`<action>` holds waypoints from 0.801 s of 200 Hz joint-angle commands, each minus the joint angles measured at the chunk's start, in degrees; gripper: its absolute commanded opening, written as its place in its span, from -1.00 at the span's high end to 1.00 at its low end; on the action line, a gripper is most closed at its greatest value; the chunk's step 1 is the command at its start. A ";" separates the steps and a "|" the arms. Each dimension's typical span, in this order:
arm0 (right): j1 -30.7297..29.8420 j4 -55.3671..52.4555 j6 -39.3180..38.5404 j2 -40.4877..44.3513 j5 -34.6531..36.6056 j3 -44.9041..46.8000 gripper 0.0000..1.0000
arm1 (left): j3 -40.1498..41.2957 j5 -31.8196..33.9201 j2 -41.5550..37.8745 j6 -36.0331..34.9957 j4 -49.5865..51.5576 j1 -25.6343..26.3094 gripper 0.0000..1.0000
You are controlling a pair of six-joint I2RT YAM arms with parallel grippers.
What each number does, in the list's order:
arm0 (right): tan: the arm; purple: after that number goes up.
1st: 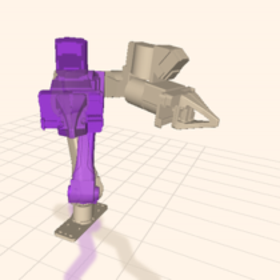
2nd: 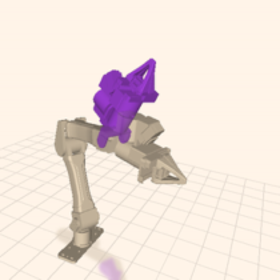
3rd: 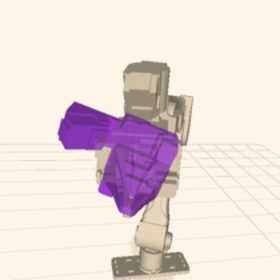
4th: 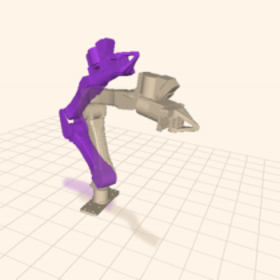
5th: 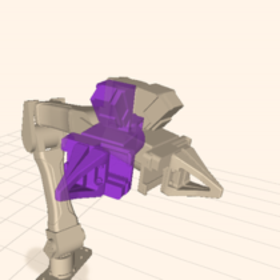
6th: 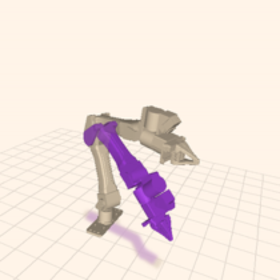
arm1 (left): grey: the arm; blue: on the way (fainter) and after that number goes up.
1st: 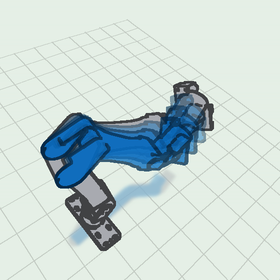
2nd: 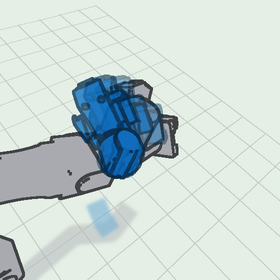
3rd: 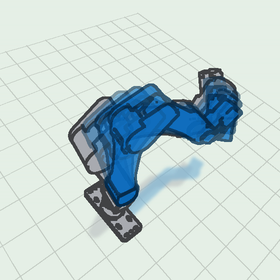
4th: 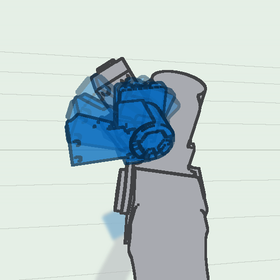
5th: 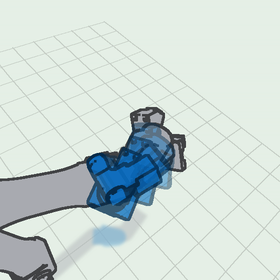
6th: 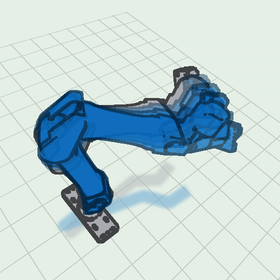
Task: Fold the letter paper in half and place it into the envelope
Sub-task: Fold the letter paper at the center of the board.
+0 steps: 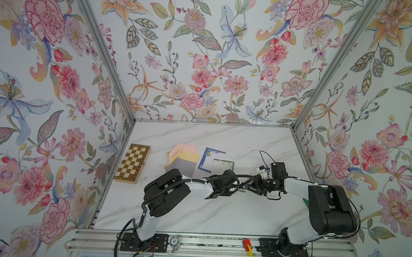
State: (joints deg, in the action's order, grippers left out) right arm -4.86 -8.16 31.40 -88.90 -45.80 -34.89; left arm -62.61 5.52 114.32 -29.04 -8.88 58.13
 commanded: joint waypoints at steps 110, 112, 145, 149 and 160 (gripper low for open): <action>-0.41 7.37 3.21 -3.20 -3.31 -0.26 0.40 | 2.53 -1.68 -0.85 1.09 1.16 -0.21 1.00; -0.41 7.55 3.29 -3.29 -3.30 -0.26 0.40 | 2.57 -1.73 -0.92 1.04 1.09 -0.21 1.00; -0.41 8.71 3.85 -4.35 -3.68 -0.52 0.50 | 2.77 -1.44 -1.12 0.92 0.95 -0.21 1.00; -0.38 8.77 3.85 -4.35 -3.68 -0.53 0.51 | 2.82 -1.39 -1.10 0.91 0.91 -0.21 1.00; -0.32 8.99 3.96 -4.35 -3.68 -0.44 0.57 | 2.84 -1.41 -1.05 0.99 0.97 -0.21 0.99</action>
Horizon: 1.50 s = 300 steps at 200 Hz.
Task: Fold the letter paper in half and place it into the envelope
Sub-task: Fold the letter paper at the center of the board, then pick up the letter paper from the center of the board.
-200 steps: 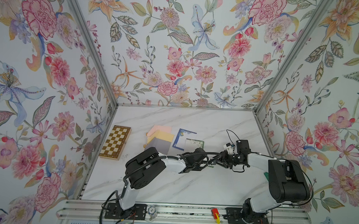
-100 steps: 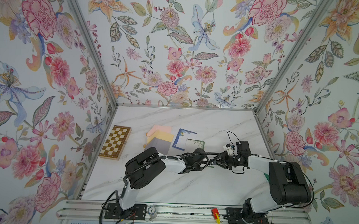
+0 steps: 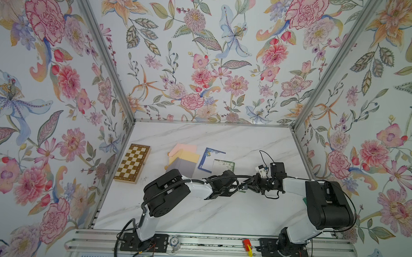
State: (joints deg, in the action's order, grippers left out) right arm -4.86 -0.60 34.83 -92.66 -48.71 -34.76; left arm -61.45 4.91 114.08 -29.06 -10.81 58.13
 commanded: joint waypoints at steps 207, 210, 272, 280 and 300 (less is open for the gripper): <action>-3.11 3.40 -12.69 7.24 10.07 2.20 1.00 | 5.20 -13.72 -13.40 5.75 -1.99 -8.48 0.50; -3.52 3.11 -13.12 7.50 10.57 2.16 1.00 | 4.52 -14.30 -12.94 5.76 -1.51 -8.84 0.49; -11.05 -0.88 -19.81 11.48 21.46 0.71 1.00 | -6.75 -29.53 -2.76 5.48 7.82 -14.51 0.37; -11.76 -0.99 -20.37 11.89 22.74 0.65 1.00 | -7.28 -31.87 -2.06 6.15 7.95 -15.28 0.37; -13.28 -0.10 -21.45 12.71 24.58 1.00 1.00 | -7.05 -33.91 -1.25 7.17 6.94 -16.24 0.35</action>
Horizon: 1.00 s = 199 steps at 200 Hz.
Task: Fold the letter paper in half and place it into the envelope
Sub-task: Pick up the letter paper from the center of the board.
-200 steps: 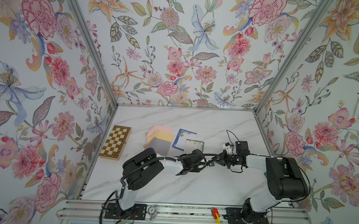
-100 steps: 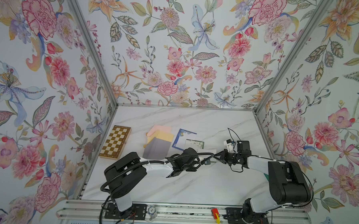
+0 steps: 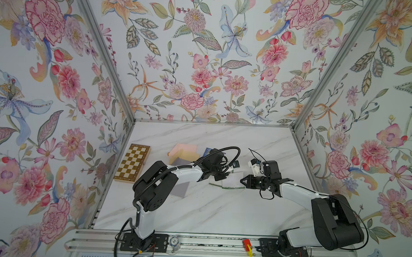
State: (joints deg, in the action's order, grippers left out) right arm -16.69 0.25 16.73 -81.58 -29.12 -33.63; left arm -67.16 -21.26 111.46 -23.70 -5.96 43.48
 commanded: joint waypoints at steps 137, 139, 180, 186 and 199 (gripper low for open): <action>-6.95 4.89 -6.98 4.97 11.52 2.85 1.00 | -5.61 -15.69 7.00 2.78 4.81 -5.10 0.30; -6.95 4.99 -6.98 5.06 11.50 2.90 1.00 | -5.68 -15.78 7.06 2.85 4.77 -5.21 0.30; -7.31 6.91 -7.72 6.85 12.24 4.69 1.00 | -6.17 -17.28 7.50 3.22 5.09 -6.19 0.29; -7.43 6.99 -7.98 6.96 12.43 4.86 1.00 | -6.35 -17.68 7.62 3.33 5.25 -6.37 0.29; -7.74 7.60 -8.40 7.38 13.08 5.27 1.00 | -7.04 -18.71 8.02 3.17 6.15 -6.56 0.28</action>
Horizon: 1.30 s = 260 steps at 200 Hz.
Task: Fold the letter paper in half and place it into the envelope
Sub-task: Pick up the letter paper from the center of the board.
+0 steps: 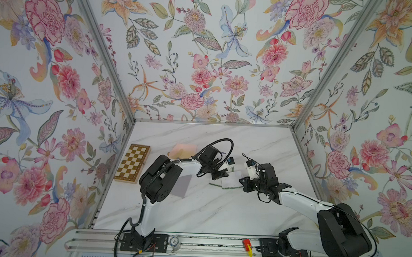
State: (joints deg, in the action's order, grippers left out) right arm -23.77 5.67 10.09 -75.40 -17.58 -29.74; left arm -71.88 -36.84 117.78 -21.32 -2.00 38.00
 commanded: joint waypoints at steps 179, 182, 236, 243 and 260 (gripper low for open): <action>-2.69 5.49 -3.54 3.73 6.97 3.63 1.00 | -6.28 -11.81 3.77 -4.33 10.61 -1.92 0.37; -2.69 5.49 -3.50 3.62 7.00 3.61 1.00 | -6.28 -11.86 3.78 -4.40 10.69 -1.91 0.37; -2.67 6.45 -3.01 3.34 7.44 3.94 1.00 | -7.28 -14.80 4.61 -5.62 12.91 -1.90 0.57; -2.67 6.55 -2.93 3.33 7.35 3.98 1.00 | -7.59 -14.97 4.89 -5.69 13.37 -1.96 0.64; -2.61 6.64 -2.79 3.33 7.35 4.07 1.00 | -8.86 -15.57 5.78 -6.28 15.34 -1.97 0.82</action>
State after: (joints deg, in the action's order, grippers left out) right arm -26.09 10.92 6.76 -71.55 -10.90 -26.41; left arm -78.26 -49.71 121.40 -26.09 9.58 36.38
